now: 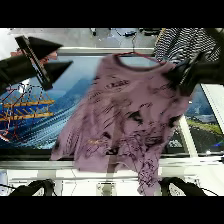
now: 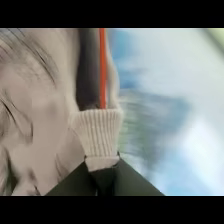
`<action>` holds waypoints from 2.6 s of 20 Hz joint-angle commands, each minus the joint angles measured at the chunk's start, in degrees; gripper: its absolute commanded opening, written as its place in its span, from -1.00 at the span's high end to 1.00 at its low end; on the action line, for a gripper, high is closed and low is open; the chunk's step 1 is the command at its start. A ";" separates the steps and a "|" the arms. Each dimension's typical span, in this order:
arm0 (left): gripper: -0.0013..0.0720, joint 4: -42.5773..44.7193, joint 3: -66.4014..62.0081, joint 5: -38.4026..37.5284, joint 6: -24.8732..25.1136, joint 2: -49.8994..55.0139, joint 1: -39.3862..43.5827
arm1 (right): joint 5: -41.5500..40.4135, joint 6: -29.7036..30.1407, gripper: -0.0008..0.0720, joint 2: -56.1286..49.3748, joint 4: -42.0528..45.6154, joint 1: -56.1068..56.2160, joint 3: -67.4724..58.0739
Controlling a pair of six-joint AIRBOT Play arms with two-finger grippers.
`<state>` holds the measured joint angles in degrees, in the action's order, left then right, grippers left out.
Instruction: Fold the clothes and pants, and hang the long-sleeved shirts on hangers.
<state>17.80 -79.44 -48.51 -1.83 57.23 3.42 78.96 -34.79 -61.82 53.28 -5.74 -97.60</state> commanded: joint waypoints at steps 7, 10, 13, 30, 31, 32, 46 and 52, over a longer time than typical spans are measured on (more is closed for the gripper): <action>-0.50 -0.76 0.02 11.13 -7.23 0.17 0.00 | -22.21 -49.57 0.90 1.79 44.94 0.00 -15.56; -0.50 -0.76 0.02 9.79 -7.23 0.20 0.17 | -22.93 -67.54 0.90 1.90 64.87 0.00 -19.61; -0.50 -0.79 0.02 9.64 -7.23 0.20 0.42 | -20.70 -78.25 0.90 2.54 74.95 0.00 -19.76; -0.49 -2.03 0.02 3.85 -7.23 0.20 0.42 | -9.77 -99.16 0.90 4.68 84.70 -19.34 -19.58; -0.50 -2.03 0.02 3.85 -7.23 0.20 0.42 | -6.99 -100.26 0.90 4.63 84.83 -19.96 -19.58; -0.49 -2.03 0.02 3.82 -7.23 0.20 0.42 | -3.69 -102.62 0.90 4.63 84.98 -20.94 -19.58; -0.16 -2.03 0.04 3.82 -9.97 0.22 0.42 | 10.25 -104.37 0.90 8.09 86.27 -24.02 -19.61; -0.16 -2.01 0.04 3.82 -9.97 0.24 0.42 | -0.37 -81.18 0.90 8.72 81.11 -23.85 -19.61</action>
<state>15.77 -79.40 -44.71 -11.86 57.45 3.84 83.53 -124.36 -53.63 137.25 -29.65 -117.16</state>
